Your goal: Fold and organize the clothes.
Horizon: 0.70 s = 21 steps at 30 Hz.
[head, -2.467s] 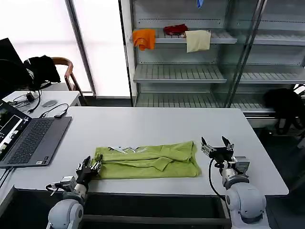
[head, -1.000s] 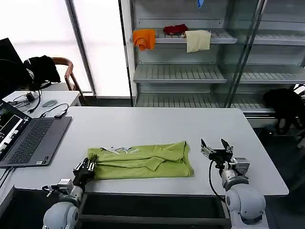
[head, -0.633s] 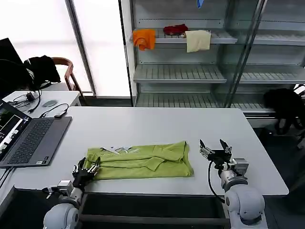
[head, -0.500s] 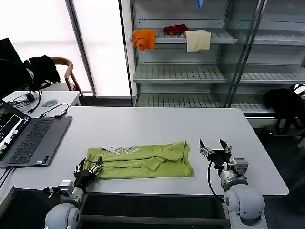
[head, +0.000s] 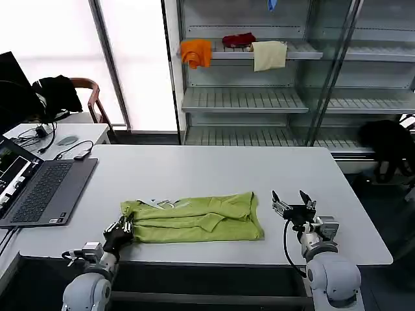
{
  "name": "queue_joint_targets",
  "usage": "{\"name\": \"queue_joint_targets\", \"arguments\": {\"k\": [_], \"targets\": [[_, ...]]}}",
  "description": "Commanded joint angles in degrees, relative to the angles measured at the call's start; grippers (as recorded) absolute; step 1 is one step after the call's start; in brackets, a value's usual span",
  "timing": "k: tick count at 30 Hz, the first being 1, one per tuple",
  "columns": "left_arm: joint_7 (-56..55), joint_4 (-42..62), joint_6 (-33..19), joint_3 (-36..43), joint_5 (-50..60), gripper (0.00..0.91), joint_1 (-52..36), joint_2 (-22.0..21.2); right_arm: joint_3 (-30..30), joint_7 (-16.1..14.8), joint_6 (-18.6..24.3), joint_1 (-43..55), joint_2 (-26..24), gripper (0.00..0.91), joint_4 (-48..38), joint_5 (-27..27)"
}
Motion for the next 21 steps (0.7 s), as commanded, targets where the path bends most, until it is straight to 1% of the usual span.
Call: {"name": "queue_joint_targets", "arguments": {"k": [1,6,10,12,13,14,16,18,19,21], "targets": [[1.5,0.1,0.4,-0.6,1.9,0.000,-0.3,0.4,0.0,0.2,0.0,0.0,0.0,0.907,0.0,0.1],[2.3,-0.3,0.4,-3.0,3.1,0.000,-0.7,1.7,0.2,0.3,0.0,0.0,-0.1,0.907,0.0,0.4],[4.8,-1.3,0.4,-7.1,6.6,0.000,-1.4,4.2,0.3,0.4,0.0,0.1,-0.2,0.907,-0.1,0.9],[6.5,-1.3,0.6,-10.2,8.8,0.000,-2.3,6.6,0.3,0.5,0.0,0.1,-0.2,0.907,-0.2,0.9],[7.3,-1.2,0.6,-11.3,9.1,0.000,-2.6,7.2,0.3,0.5,0.0,0.2,-0.2,0.907,-0.3,1.0],[8.0,-0.7,0.3,-12.5,10.3,0.000,-3.1,10.2,0.3,0.5,0.0,0.2,-0.2,0.907,-0.4,1.0],[9.3,0.0,-0.1,-14.1,11.7,0.000,-3.8,12.7,0.3,0.5,0.0,0.2,-0.2,0.907,-0.5,1.1],[10.4,1.3,-1.6,-16.2,14.9,0.000,-4.8,16.7,0.4,0.5,0.0,0.2,-0.3,0.907,-0.7,1.3],[11.0,1.9,-2.1,-16.8,16.2,0.000,-4.9,17.5,0.5,0.5,0.0,0.2,-0.3,0.907,-0.7,1.3],[12.0,2.5,-2.2,-18.0,16.7,0.000,-6.3,20.8,0.5,0.6,0.0,0.2,-0.4,0.907,-0.9,1.4]]}}
